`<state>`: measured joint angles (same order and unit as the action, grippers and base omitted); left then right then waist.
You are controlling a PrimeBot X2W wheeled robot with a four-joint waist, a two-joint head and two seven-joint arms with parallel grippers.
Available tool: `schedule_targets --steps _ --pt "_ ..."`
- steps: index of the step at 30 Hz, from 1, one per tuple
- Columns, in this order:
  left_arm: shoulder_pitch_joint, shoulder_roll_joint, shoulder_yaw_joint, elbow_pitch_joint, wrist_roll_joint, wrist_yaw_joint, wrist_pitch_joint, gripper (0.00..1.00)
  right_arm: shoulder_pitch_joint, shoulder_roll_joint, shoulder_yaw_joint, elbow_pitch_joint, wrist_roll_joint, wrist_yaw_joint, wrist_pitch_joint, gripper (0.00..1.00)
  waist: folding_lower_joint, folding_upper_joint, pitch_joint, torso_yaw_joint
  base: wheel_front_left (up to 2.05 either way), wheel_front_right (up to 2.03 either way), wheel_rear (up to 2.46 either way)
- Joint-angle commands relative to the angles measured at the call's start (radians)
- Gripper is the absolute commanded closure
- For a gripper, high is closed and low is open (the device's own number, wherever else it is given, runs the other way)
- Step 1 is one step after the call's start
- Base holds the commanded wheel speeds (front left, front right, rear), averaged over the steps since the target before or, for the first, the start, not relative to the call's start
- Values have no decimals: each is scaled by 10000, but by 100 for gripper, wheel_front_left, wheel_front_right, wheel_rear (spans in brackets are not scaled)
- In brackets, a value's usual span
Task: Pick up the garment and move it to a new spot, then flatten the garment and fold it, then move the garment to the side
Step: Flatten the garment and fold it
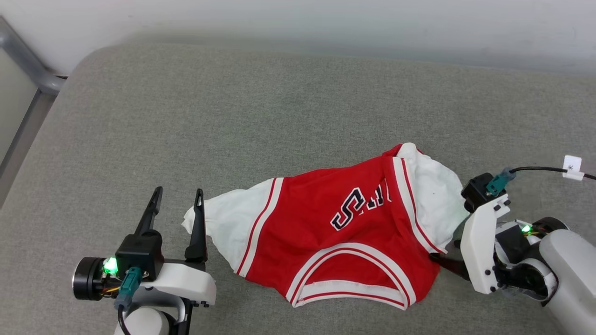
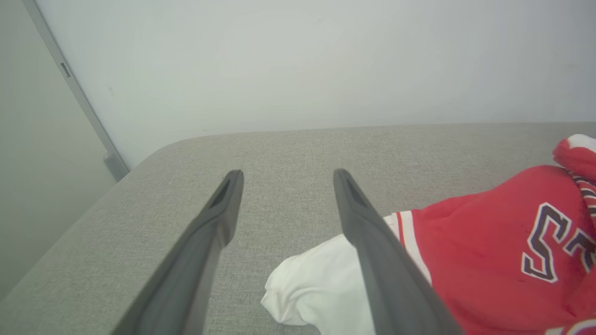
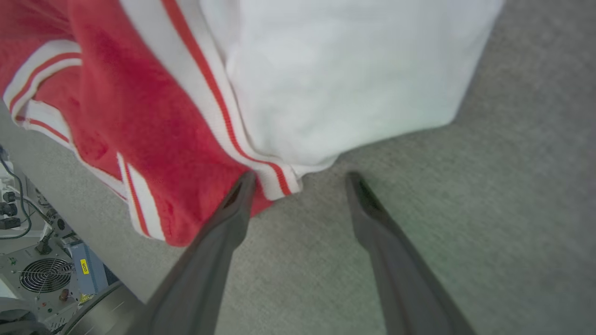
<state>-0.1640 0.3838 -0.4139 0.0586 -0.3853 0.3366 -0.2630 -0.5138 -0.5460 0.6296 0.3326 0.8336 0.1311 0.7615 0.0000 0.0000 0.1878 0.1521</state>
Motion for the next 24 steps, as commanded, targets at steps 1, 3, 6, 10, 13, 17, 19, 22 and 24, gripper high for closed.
schedule_targets --steps 1,3,6,10,13,17,19,22,24 --pt "-40 -184 146 95 181 -172 -23 0 120 201 155 349 -109 -7 -181 0 0 0 147 130 0 0 0" --pt "-70 -398 300 238 345 -393 -24 0 368 457 365 735 -208 -5 -385 0 0 0 204 190 0 0 0" --pt "-33 -683 546 382 607 -646 -24 0 717 628 725 994 -269 -5 -799 0 0 0 233 219 0 0 0" --pt "180 -944 904 591 838 -942 -24 0 787 419 1044 693 -131 8 -1381 100 0 0 123 63 0 0 0" --pt "320 -1133 1120 698 1005 -1120 -24 0 675 -20 1026 219 -124 -8 -1965 100 0 0 -76 -154 0 0 0" --pt "578 -1382 1417 807 1189 -1337 -24 0 777 -554 850 -666 31 -8 -2582 100 0 0 -387 -478 0 0 0" --pt "692 -1439 1603 844 1264 -1414 -24 0 923 -909 621 -1078 -7 -7 -2791 100 0 0 -517 -645 0 0 0" --pt "884 -1620 1808 835 1397 -1514 -24 0 1252 -1454 45 -1657 44 -8 -2941 100 0 0 -652 -856 0 0 0" --pt "1000 -1664 1945 840 1456 -1592 -24 0 1507 -1774 -470 -1956 10 -8 -2957 100 0 0 -712 -979 0 0 0"
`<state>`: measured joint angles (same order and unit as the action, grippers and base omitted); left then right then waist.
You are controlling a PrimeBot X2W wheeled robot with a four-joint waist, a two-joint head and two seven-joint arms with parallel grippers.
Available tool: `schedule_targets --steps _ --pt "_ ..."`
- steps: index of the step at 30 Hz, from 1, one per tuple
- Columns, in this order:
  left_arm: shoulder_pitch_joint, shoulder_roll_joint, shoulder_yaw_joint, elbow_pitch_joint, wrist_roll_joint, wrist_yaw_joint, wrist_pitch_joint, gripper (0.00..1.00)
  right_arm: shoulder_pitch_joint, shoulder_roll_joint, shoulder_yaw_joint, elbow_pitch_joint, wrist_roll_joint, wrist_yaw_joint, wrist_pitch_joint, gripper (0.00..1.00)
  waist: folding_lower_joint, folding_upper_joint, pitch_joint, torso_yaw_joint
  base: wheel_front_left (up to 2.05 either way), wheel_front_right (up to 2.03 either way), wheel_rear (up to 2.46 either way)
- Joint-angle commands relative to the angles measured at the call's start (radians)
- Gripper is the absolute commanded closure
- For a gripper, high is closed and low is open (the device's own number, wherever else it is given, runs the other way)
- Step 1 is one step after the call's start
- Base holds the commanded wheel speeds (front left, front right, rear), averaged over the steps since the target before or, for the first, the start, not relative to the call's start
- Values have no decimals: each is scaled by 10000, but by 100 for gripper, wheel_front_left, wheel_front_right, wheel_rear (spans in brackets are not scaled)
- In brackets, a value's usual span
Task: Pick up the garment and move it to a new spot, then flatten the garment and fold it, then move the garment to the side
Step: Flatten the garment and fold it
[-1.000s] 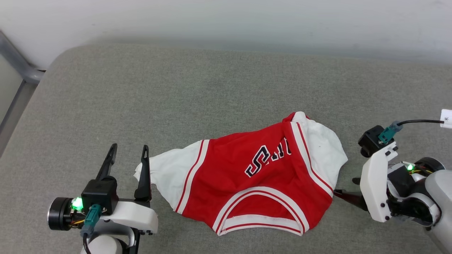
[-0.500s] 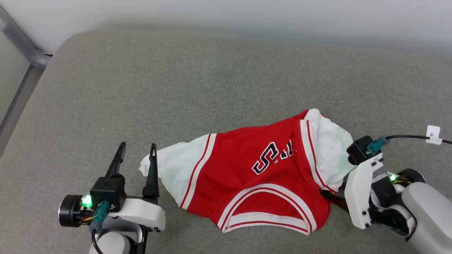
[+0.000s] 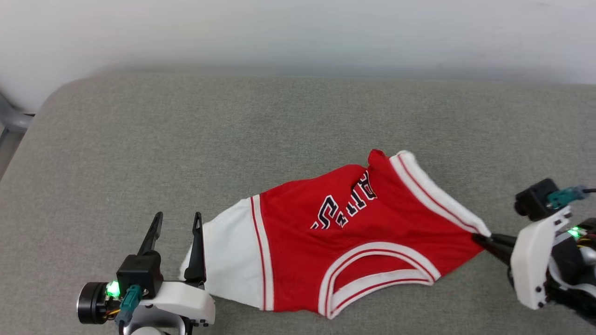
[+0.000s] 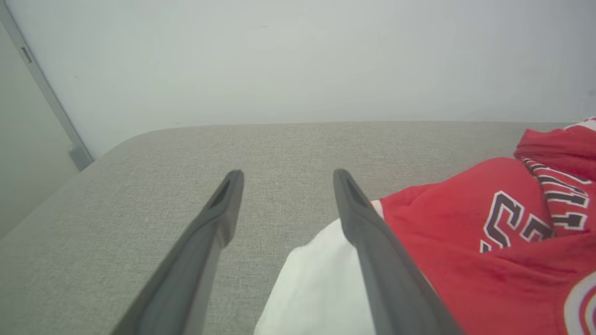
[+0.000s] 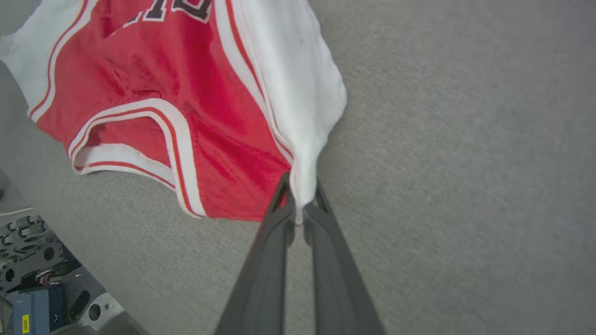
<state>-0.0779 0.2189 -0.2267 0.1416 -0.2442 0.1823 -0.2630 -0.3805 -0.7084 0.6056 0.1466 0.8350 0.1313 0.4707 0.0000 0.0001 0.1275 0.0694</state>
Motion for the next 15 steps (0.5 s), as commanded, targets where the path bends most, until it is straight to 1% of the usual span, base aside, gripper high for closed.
schedule_targets --steps 1,4,7,10,13,15 --pt "189 -49 157 28 76 -94 -24 0 326 -284 -510 -194 10 -10 0 100 0 -1 -127 -210 0 0 0" --pt "310 -232 293 50 208 -240 -24 0 757 -643 -1466 -313 -103 -10 51 100 0 -1 -152 -319 0 0 0" --pt "402 -363 353 20 355 -286 -24 0 1355 -812 -2406 -224 -370 -9 71 100 0 -1 -178 -343 0 0 0" --pt "448 -448 405 49 424 -343 -24 0 1839 -731 -2984 -182 -515 -9 71 100 0 -1 -198 -332 0 0 0" --pt "430 -513 586 194 479 -571 -24 0 2526 -499 -3755 -264 -838 -10 68 100 0 -1 -221 -301 0 0 0" --pt "483 -560 678 271 509 -675 -24 0 2958 -198 -4154 -347 -1025 -9 108 100 0 -1 -255 -290 0 0 0"
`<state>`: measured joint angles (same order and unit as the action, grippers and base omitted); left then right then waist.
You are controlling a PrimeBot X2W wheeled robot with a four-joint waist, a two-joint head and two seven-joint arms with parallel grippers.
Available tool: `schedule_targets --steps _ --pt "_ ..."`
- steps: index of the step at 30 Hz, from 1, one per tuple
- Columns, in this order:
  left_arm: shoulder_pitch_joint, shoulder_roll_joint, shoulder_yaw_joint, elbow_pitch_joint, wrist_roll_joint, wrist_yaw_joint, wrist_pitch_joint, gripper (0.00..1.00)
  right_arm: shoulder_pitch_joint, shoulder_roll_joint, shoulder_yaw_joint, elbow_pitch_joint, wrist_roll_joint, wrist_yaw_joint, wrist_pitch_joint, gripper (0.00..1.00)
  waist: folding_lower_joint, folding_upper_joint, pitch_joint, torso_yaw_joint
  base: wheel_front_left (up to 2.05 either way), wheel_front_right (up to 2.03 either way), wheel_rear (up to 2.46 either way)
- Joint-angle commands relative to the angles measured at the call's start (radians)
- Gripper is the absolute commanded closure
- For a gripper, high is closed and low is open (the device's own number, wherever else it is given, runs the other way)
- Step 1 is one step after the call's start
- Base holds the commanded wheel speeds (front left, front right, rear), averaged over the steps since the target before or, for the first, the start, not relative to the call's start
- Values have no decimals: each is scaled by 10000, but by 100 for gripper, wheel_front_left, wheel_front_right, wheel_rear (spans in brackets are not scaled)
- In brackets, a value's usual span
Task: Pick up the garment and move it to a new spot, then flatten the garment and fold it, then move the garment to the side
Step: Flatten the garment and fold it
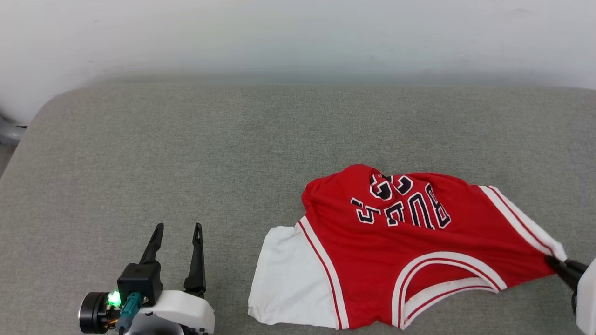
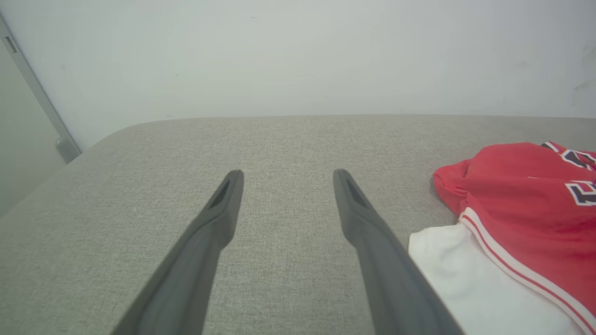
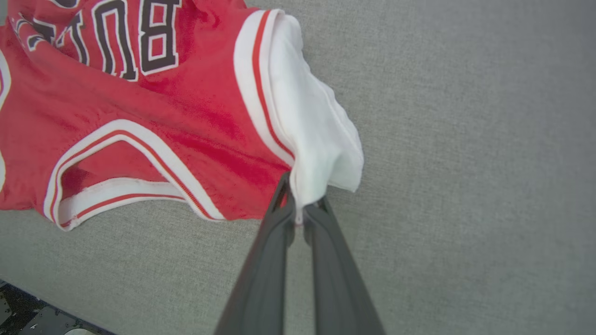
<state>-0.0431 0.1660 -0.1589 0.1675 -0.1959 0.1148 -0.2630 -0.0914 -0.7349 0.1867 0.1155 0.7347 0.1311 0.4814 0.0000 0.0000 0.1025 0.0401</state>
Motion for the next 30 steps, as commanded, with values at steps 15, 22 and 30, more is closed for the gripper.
schedule_targets --steps 15,22,30 --pt "113 -334 495 430 532 -625 -24 0 659 2709 243 1972 -318 -7 -1005 64 0 0 -211 10 0 0 0" --pt "80 -163 682 328 709 -813 -24 0 1045 2609 -749 1719 -1133 -7 -2743 0 0 0 -567 -143 0 0 0" --pt "-1085 605 507 271 660 -1728 318 0 1601 3225 -2472 580 -2403 -7 -3604 0 0 0 -754 -189 0 0 0"
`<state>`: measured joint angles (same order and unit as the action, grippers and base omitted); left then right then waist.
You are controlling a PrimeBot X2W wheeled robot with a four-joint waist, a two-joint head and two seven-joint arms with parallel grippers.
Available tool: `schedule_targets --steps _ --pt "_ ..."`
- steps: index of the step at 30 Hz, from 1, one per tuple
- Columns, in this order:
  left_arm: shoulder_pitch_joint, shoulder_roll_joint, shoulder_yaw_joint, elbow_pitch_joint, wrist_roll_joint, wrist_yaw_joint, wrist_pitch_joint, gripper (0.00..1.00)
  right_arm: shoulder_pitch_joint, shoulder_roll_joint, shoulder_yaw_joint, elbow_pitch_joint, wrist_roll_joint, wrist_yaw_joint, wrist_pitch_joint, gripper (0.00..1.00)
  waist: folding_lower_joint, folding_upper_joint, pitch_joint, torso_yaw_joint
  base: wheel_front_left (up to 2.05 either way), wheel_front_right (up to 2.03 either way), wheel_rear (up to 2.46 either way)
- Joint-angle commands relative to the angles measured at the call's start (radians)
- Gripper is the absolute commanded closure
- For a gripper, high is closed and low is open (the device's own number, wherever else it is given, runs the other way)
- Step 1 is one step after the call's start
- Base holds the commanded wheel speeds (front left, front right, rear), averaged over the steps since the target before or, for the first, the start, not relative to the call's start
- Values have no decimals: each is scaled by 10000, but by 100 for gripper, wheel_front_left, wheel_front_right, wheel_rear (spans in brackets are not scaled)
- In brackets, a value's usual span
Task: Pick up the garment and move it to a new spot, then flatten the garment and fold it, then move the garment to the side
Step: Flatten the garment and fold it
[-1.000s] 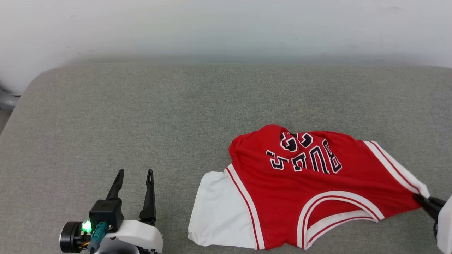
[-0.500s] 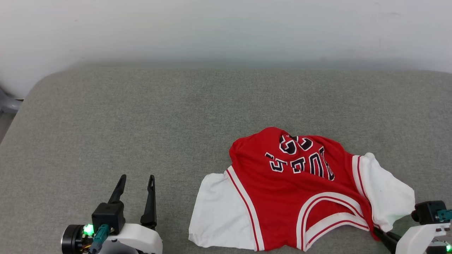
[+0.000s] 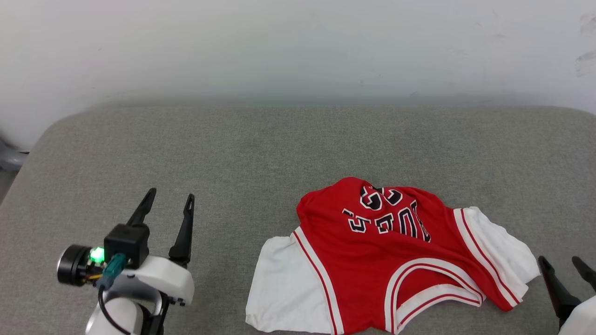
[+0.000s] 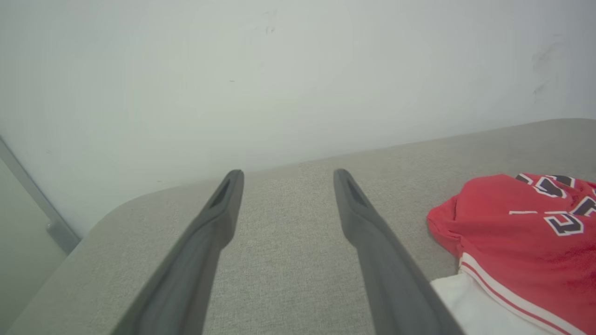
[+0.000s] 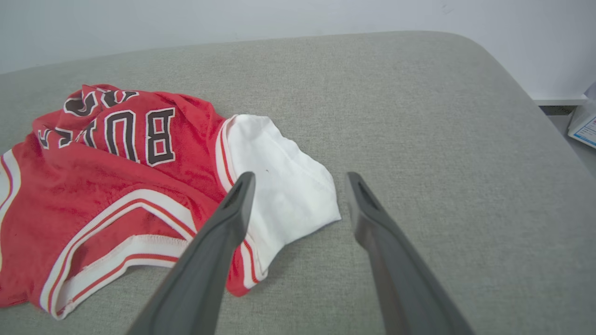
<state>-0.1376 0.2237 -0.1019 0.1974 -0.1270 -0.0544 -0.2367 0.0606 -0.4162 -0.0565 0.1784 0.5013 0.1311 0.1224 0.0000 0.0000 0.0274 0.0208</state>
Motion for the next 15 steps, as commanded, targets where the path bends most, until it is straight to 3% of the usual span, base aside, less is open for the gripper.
schedule_targets --steps 1,7,15 --pt "-314 166 -166 -45 -72 -208 399 0 162 128 -187 -256 -289 -7 -56 0 0 0 -6 7 0 0 0" --pt "-1420 1071 -1467 -525 -1036 -733 3316 0 306 873 -718 -1387 -1141 -7 1 0 0 0 109 -21 0 0 0" --pt "-2761 2920 -4802 -1627 -4016 -745 7491 0 239 1418 -672 -1954 -1681 -7 334 0 0 0 465 -108 0 0 0"
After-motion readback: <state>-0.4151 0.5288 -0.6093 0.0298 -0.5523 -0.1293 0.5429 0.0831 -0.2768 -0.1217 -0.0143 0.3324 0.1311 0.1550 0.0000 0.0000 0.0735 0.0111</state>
